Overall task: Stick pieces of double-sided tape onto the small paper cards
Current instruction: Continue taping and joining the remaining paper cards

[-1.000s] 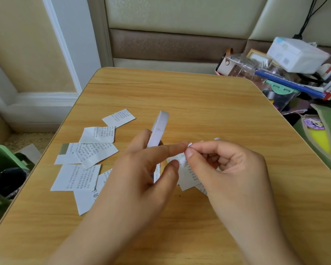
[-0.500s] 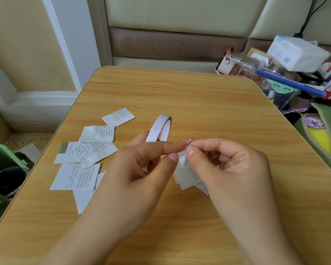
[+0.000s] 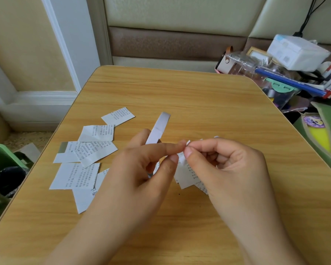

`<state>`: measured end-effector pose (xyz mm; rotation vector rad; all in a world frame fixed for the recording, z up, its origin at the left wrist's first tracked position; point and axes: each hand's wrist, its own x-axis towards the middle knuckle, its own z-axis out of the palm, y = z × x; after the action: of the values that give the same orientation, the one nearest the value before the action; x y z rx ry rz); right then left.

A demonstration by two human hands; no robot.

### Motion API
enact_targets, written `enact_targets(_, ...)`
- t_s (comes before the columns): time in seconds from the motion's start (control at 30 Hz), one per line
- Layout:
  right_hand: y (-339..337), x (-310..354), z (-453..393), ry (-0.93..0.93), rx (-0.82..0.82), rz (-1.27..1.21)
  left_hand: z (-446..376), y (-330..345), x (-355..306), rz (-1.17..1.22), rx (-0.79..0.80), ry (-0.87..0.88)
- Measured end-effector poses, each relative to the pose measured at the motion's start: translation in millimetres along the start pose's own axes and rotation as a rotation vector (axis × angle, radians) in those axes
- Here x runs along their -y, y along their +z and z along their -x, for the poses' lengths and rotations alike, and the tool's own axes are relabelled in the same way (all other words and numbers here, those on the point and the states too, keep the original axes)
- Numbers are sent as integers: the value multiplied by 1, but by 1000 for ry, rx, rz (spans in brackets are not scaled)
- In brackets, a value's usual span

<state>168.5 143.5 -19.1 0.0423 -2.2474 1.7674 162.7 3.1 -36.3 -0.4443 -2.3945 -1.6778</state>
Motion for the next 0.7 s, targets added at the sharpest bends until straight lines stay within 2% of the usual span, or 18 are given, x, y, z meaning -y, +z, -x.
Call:
enact_targets(0.53, 1, 0, 1, -23, -16, -4, -2, -1, 4, 196, 43, -60)
enact_targets(0.7, 1, -1, 1, -28, -21, -9, -2, -1, 2, 150, 34, -40)
